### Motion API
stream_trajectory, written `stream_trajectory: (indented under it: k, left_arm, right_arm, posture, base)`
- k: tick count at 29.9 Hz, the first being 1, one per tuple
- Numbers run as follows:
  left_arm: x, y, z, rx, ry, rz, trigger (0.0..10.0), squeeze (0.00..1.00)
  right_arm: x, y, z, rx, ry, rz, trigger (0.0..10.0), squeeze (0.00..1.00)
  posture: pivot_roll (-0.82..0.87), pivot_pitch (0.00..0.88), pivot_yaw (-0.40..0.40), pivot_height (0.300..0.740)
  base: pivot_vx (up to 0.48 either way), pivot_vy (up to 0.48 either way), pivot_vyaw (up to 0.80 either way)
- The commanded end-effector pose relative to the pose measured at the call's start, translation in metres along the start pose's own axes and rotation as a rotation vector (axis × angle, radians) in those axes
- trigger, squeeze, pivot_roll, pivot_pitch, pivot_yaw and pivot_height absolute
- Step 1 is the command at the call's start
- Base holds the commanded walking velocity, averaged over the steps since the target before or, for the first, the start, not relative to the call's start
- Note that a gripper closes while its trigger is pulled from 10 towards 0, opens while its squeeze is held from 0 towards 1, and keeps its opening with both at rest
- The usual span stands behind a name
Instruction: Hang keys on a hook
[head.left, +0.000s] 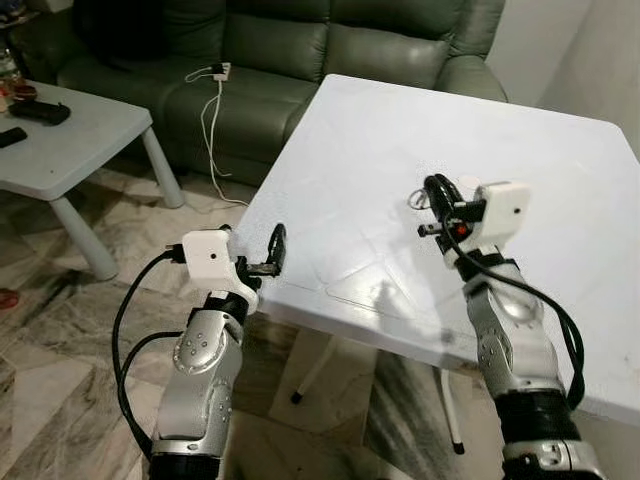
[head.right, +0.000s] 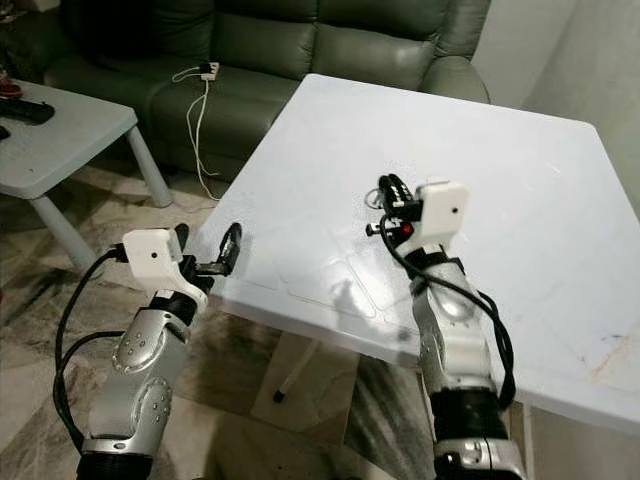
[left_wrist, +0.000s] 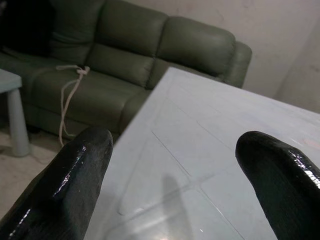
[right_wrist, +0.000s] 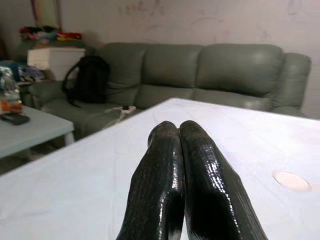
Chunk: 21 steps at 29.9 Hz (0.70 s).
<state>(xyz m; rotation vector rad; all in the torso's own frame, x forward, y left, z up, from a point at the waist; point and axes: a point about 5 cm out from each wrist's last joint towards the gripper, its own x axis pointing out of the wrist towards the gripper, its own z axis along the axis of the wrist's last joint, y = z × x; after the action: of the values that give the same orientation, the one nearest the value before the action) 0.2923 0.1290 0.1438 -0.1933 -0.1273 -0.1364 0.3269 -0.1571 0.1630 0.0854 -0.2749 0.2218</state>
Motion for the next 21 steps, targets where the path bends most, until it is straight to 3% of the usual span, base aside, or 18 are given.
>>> stream_trajectory:
  k: [1, 10, 21]
  left_arm:
    - [0.001, 0.004, -0.003, 0.028, 0.006, 0.021, 10.0, 0.0]
    - [0.005, 0.022, -0.01, 0.005, 0.026, 0.084, 10.0, 0.0]
    - [0.015, 0.027, -0.005, 0.011, -0.002, 0.102, 10.0, 0.0]
  right_arm:
    - [-0.006, -0.003, -0.003, -0.019, 0.015, -0.018, 10.0, 0.0]
    - [-0.028, -0.007, -0.025, 0.005, 0.098, -0.109, 10.0, 0.0]
    - [-0.026, -0.004, -0.025, -0.032, 0.122, -0.12, 10.0, 0.0]
  posture:
    - [0.03, 0.018, -0.077, 0.74]
    - [0.02, 0.0, -0.061, 0.74]
    - [0.0, 0.0, -0.052, 0.74]
  base:
    - [0.0, 0.0, 0.0]
    - [0.0, 0.0, 0.0]
    - [0.0, 0.0, 0.0]
